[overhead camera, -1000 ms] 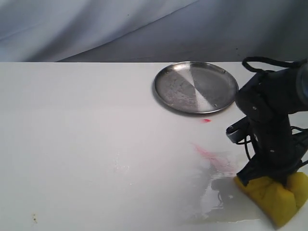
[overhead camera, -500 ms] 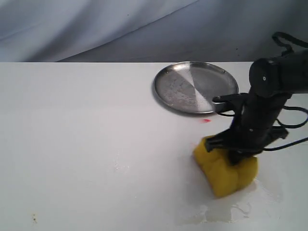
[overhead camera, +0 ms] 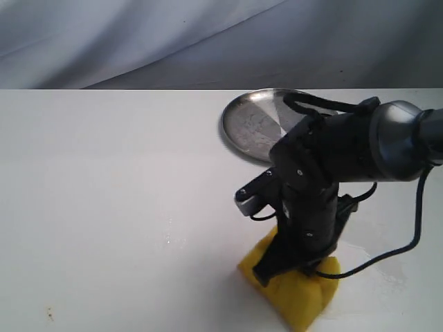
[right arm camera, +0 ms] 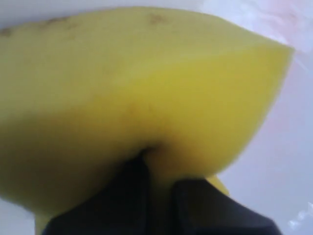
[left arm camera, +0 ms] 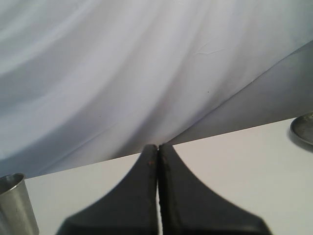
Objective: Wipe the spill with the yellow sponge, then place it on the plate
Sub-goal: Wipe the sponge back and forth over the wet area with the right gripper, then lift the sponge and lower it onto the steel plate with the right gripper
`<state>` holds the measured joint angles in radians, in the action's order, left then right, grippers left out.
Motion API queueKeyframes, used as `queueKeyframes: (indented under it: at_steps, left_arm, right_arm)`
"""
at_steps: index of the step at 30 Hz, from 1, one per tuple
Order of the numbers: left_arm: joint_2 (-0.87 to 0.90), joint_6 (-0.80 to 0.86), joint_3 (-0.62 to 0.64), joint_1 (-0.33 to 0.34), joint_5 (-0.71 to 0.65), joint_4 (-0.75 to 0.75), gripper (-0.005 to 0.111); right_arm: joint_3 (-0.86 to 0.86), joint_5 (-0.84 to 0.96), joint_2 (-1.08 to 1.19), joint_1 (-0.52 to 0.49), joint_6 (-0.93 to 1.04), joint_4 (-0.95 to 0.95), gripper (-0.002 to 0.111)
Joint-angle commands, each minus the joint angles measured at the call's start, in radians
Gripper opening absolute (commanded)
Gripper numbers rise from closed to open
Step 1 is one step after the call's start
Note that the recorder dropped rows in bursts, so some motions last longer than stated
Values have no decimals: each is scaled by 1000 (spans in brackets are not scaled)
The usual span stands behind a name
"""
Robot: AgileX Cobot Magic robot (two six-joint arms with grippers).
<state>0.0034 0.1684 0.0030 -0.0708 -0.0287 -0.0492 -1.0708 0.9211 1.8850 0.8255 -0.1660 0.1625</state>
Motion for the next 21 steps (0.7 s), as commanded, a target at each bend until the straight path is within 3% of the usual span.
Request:
queueKeyframes:
  at_steps: [1,7,15,21]
  left_arm:
    - [-3,-9,-3,2,7,7,0]
    - [-3,-9,-3,2,7,7,0]
    - [-3,-9,-3,2,7,7,0]
    - [-3,-9,-3,2,7,7,0]
  right_arm:
    - [104,125,7,-34,-111,264,0]
    - [203,140,-10,-153,-152,345,0]
    - [208,85,-10,-334,-186,406,0]
    - [14,118,-10,-396,-206,465,0]
